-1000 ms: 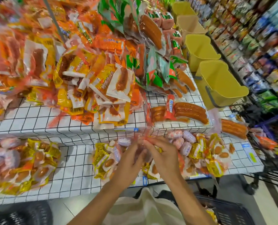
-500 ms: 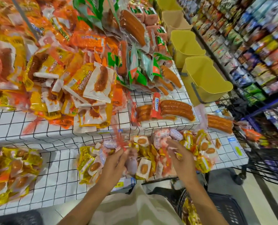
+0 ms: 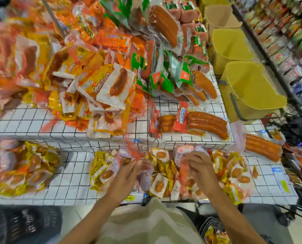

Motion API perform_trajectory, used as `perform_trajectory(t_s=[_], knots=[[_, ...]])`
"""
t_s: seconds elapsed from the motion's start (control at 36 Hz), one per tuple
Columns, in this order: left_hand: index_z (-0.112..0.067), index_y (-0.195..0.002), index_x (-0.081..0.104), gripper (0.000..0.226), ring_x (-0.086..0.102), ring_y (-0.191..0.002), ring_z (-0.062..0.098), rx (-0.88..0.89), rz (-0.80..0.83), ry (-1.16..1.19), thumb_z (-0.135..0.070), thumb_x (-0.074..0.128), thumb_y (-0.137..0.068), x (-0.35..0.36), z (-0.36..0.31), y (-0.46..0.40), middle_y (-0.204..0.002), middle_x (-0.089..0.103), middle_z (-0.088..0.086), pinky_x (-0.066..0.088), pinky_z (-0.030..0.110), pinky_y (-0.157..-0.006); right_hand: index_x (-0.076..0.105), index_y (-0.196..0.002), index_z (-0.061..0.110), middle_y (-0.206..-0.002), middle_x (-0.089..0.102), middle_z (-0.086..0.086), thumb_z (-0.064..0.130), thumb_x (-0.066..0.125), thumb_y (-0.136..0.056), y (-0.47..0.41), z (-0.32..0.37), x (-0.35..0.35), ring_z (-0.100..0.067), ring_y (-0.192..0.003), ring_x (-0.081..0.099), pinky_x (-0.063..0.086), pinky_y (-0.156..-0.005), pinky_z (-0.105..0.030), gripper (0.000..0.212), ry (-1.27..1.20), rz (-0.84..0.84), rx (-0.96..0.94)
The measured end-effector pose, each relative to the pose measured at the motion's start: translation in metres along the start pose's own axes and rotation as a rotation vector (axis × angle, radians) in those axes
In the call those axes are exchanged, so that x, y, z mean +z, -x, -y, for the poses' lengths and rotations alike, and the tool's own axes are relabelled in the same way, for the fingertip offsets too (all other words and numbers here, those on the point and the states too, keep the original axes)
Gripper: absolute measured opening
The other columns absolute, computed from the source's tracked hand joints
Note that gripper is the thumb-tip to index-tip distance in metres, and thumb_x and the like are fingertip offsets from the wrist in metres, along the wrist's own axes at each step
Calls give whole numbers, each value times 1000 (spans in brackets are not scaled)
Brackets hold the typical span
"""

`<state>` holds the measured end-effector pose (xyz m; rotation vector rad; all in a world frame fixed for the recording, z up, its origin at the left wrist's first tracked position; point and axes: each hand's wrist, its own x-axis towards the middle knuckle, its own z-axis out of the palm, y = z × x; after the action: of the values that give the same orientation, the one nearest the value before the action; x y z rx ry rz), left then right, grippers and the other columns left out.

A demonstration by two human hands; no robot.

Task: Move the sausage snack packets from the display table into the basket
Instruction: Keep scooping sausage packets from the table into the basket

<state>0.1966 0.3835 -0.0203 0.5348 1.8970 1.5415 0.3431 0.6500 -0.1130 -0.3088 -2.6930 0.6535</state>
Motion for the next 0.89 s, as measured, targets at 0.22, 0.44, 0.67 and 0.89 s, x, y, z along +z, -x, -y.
perform_trajectory(t_s=[0.22, 0.44, 0.67, 0.89], knots=[[-18, -110, 73, 38, 67, -102, -3, -121, -126, -36, -18, 36, -110, 4, -12, 17, -110, 76, -12, 45, 8, -86, 65, -97, 23, -77, 60, 7, 33, 49, -105, -15, 43, -17, -5, -69, 55, 44, -63, -23, 21, -509, 2, 348], [-38, -104, 73, 38, 69, -99, 10, -135, -282, -124, -32, 36, -109, 13, -15, 33, -106, 76, -11, 49, 19, -87, 63, -89, 27, -83, 67, 16, 26, 50, -106, -33, 63, -51, 2, -77, 60, 43, -67, -12, 21, -750, -149, 522], [-26, -101, 75, 43, 68, -110, 16, -109, -339, -77, -39, 35, -110, 6, -40, 42, -111, 76, -5, 51, 31, -95, 66, -85, 15, -80, 74, 11, 19, 55, -104, -51, 111, -87, -3, -78, 70, 49, -74, -10, 22, -839, -52, 364], [-23, -110, 75, 41, 69, -113, 20, -47, -456, 113, -35, 36, -110, -21, -64, 79, -109, 77, 4, 53, 31, -97, 67, -79, 20, -78, 76, 2, 33, 55, -101, -56, 171, -90, -8, -74, 71, 51, -73, -15, 28, -941, 12, 351]])
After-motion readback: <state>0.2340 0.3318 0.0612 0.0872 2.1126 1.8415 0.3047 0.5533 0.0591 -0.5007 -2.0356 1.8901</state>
